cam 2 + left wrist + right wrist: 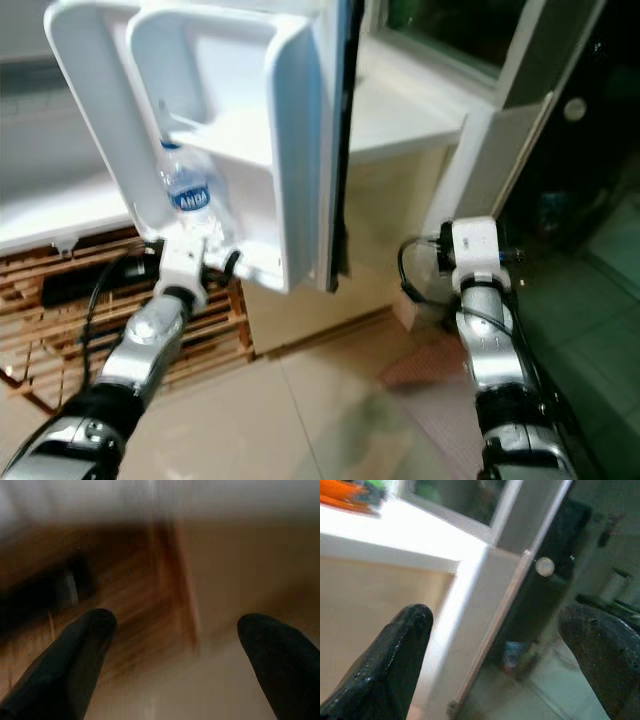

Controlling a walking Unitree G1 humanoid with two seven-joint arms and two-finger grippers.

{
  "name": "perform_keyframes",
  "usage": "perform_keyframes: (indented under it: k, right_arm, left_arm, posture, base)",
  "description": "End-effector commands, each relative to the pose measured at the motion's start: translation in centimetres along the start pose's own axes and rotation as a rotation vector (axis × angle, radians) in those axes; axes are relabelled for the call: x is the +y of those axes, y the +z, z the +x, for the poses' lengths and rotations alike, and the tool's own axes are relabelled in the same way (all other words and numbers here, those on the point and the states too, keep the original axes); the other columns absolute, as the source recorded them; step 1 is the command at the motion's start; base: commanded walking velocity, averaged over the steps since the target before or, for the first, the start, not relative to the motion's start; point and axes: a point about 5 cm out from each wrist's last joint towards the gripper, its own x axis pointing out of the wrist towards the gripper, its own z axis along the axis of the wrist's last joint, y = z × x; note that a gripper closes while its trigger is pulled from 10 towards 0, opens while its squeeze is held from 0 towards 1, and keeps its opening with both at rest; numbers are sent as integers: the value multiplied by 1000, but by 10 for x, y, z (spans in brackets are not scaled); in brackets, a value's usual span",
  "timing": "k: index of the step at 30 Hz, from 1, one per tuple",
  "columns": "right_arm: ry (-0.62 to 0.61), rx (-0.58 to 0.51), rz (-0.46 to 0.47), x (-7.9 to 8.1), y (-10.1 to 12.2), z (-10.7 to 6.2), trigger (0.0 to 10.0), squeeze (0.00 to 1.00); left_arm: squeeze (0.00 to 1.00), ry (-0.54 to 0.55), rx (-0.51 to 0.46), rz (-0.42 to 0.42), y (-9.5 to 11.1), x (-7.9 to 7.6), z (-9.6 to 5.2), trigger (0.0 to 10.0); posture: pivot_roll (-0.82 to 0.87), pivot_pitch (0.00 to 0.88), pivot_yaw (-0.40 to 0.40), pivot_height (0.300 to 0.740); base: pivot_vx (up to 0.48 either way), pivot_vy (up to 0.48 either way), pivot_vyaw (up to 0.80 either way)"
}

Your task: Restocking fridge

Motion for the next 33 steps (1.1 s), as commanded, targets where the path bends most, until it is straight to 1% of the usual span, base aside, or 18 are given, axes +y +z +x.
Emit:
perform_keyframes:
  k: [1,2,4,5,7,10,15,17,18,19,21,23,24,25,26,28,29,33]
  right_arm:
    - [9,-8,-13,2,7,8,10000,0]
    - [28,-15,-27,5,14,16,10000,0]
    - [31,-18,-29,5,16,17,10000,0]
    - [40,-45,-35,5,24,22,10000,0]
    - [47,-58,-29,7,26,23,10000,0]
    - [66,-70,-8,12,28,24,10000,0]
    - [119,-76,100,24,38,29,10000,0]
    - [152,-88,144,29,48,34,10000,0]
    - [152,-88,144,29,48,34,10000,0]
    - [166,-98,168,31,55,37,10000,0]
    - [182,-111,199,34,64,40,10000,0]
    - [194,-123,219,35,70,43,10000,0]
    - [194,-123,219,35,70,43,10000,0]
    - [208,-132,239,36,75,44,10000,0]
    - [236,-147,276,39,83,47,10000,0]
    - [250,-156,293,40,87,48,10000,0]
    - [276,-168,327,41,94,49,10000,0]
    - [319,-187,383,43,104,51,10000,0]
  left_arm:
    - [0,-32,55,72,-13,-11,-3,10000]
    - [0,-60,57,151,-23,-17,-7,10000]
    - [0,-64,46,173,-25,-18,-8,10000]
    - [0,-46,-3,210,-26,-19,-11,10000]
    - [0,-40,-16,230,-31,-20,-14,10000]
    - [0,-38,4,232,-40,-21,-17,10000]
    - [0,-32,140,211,-70,-20,-27,10000]
    - [0,-48,252,198,-87,-19,-33,10000]
    - [0,-48,252,198,-87,-19,-33,10000]
    - [0,-61,344,200,-100,-17,-39,10000]
    - [0,-93,458,194,-117,-16,-48,10000]
    - [0,-113,532,202,-128,-15,-55,10000]
    - [0,-113,532,202,-128,-15,-55,10000]
    - [0,-118,571,211,-135,-13,-60,10000]
    - [0,-130,622,255,-146,-9,-68,10000]
    - [0,-133,641,270,-149,-8,-71,10000]
    - [0,-150,674,277,-154,-8,-76,10000]
    - [0,-184,696,276,-157,-11,-78,10000]
  posture:
    - [-9,0,-5,740]
    - [-11,0,-12,740]
    - [-8,0,-14,740]
    - [-1,0,-24,740]
    - [5,0,-27,740]
    - [8,0,-33,740]
    - [7,7,-42,740]
    - [5,18,-48,740]
    - [5,18,-48,740]
    - [-1,28,-57,740]
    - [-4,35,-65,740]
    - [-10,41,-77,740]
    - [-10,41,-77,740]
    - [-12,44,-82,740]
    - [-23,43,-91,740]
    - [-29,43,-95,740]
    - [-39,44,-102,740]
    - [-54,46,-109,740]
  base:
    - [0,0,0]
    - [0,0,0]
    - [0,0,0]
    - [0,0,0]
    - [0,0,0]
    - [0,0,0]
    - [0,0,0]
    - [0,0,0]
    - [0,0,0]
    - [0,0,0]
    - [0,0,0]
    - [0,0,0]
    - [0,0,0]
    - [0,0,0]
    - [0,0,0]
    - [0,0,0]
    - [0,0,0]
    - [0,0,0]
